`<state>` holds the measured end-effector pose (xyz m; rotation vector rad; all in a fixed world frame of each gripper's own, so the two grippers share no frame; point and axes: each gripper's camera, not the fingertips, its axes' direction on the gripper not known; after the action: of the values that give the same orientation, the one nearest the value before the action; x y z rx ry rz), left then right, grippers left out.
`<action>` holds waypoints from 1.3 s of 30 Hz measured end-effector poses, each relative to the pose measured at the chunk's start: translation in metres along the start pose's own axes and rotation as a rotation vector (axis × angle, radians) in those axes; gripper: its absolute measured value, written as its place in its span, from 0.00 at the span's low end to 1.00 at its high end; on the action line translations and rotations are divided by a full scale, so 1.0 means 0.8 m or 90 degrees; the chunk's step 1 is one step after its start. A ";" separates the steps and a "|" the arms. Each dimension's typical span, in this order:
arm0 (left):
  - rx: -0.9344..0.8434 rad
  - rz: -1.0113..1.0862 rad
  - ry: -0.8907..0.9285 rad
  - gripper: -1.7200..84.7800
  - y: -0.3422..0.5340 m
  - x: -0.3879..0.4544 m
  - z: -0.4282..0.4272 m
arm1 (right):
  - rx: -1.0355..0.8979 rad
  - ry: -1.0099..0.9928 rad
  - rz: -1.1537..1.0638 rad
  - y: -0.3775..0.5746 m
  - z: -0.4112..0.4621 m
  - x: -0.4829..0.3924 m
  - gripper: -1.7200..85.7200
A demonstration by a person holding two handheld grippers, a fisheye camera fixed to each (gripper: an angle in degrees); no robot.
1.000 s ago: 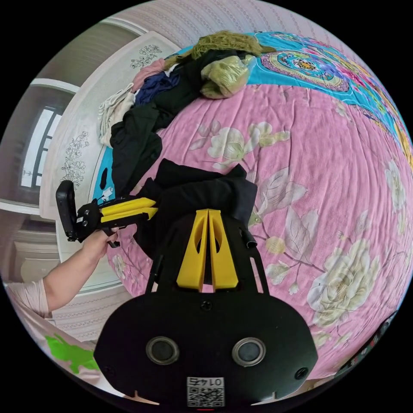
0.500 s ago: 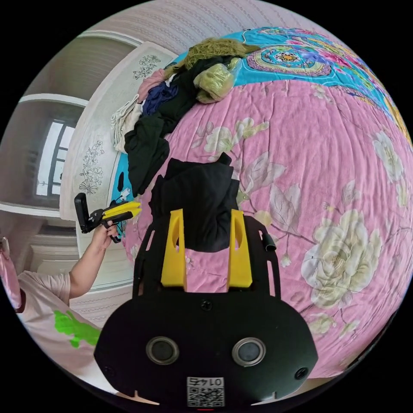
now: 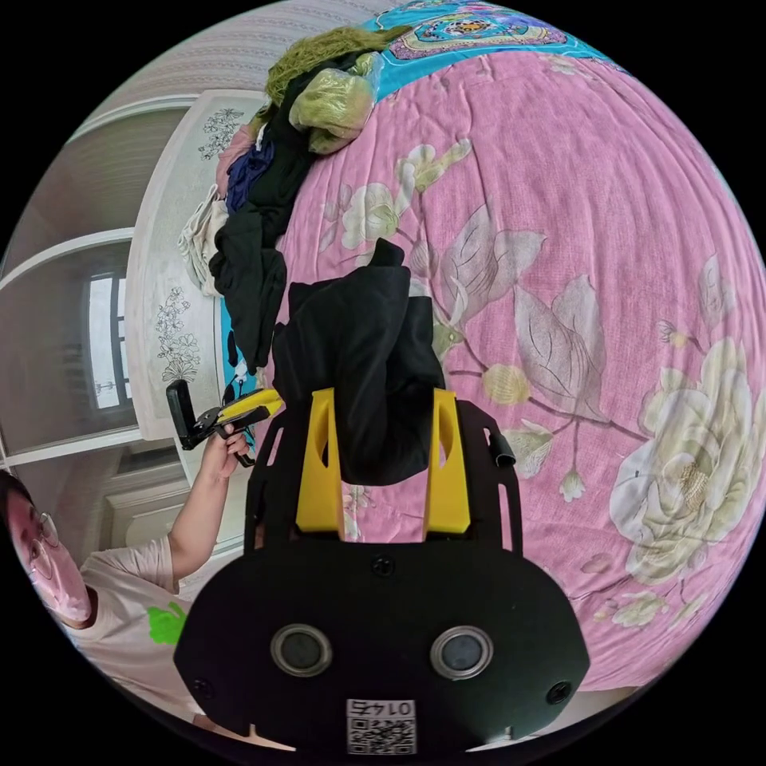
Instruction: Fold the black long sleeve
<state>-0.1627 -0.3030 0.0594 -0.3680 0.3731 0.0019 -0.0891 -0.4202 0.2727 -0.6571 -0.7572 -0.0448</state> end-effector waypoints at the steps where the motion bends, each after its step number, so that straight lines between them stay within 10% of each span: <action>1: 0.009 -0.003 -0.004 0.14 0.000 -0.002 -0.003 | 0.002 -0.003 0.001 0.001 -0.004 0.004 0.21; 39: -0.179 0.147 0.050 0.01 -0.143 0.195 0.119 | -0.062 -0.079 0.059 0.184 -0.191 0.110 0.09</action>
<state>0.0244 -0.3864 0.1266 -0.6016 0.4937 0.2688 0.1097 -0.3722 0.1685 -0.7925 -0.8476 0.0445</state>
